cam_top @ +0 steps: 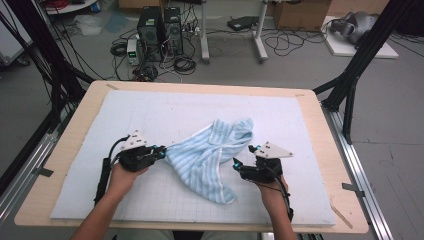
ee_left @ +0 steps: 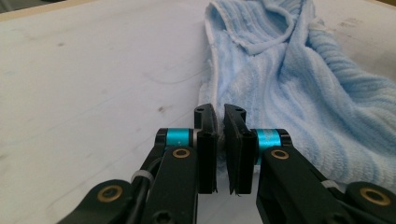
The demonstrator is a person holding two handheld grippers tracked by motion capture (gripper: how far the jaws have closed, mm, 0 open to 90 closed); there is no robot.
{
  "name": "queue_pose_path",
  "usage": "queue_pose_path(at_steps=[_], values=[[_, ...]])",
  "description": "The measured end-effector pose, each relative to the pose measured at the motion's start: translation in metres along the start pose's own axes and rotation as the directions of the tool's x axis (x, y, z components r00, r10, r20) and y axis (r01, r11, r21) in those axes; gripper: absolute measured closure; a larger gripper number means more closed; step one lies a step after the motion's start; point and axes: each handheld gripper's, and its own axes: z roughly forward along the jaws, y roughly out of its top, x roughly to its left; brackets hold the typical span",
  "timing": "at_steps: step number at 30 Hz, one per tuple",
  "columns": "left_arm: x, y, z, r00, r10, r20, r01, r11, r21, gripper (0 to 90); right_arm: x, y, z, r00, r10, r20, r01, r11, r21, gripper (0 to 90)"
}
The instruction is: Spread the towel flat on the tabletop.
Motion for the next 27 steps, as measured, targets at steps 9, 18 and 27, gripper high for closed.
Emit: queue_pose_path(at_steps=[9,18,27], values=[[0.014,-0.019,-0.042,0.9982,-0.041,-0.043,0.039,0.9976,-0.058,83.1,0.029,0.018,0.044,0.9912,-0.039,-0.127,0.047,0.997,0.054,35.7],[0.008,-0.025,-0.042,0.999,-0.042,-0.014,0.042,0.9977,-0.054,82.9,0.058,0.023,0.096,0.9787,-0.034,-0.203,0.058,0.991,0.118,58.6],[-0.002,-0.028,-0.044,0.9986,-0.039,0.037,0.041,0.9971,-0.064,82.9,0.046,0.021,0.083,0.976,-0.022,-0.217,0.043,0.995,0.093,87.8]])
